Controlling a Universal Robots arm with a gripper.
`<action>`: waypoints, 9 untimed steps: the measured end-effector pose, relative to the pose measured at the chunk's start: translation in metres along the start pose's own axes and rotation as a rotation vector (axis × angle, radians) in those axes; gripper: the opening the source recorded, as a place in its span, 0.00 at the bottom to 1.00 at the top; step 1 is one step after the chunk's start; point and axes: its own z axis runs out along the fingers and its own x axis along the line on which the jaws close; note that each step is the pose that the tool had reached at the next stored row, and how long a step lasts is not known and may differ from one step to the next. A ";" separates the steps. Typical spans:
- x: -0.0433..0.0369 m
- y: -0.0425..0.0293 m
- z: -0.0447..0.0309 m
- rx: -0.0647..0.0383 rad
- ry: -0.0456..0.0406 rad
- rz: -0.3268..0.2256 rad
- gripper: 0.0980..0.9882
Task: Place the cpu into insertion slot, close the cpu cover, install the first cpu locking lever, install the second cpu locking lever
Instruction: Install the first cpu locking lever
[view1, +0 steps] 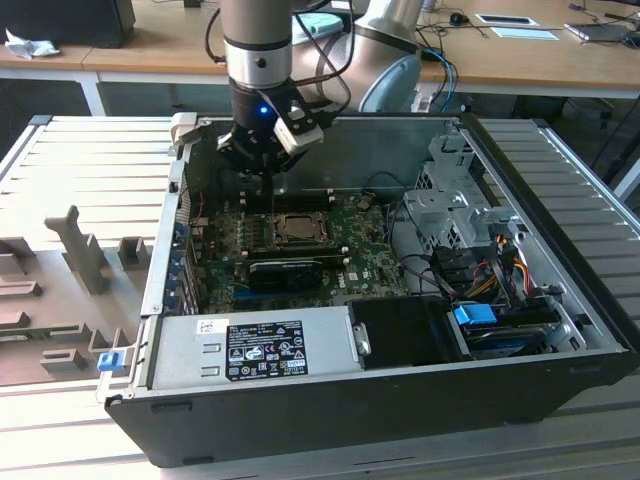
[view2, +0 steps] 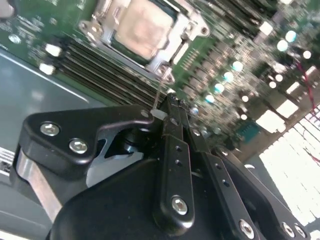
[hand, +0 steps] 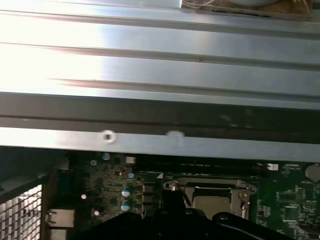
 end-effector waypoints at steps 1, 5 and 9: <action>-0.0028 -0.0001 0.0004 0.000 0.0000 0.000 0.01; -0.0137 -0.0008 0.0038 0.000 -0.0003 -0.001 0.01; -0.0205 -0.0013 0.0064 -0.045 -0.0030 -0.003 0.01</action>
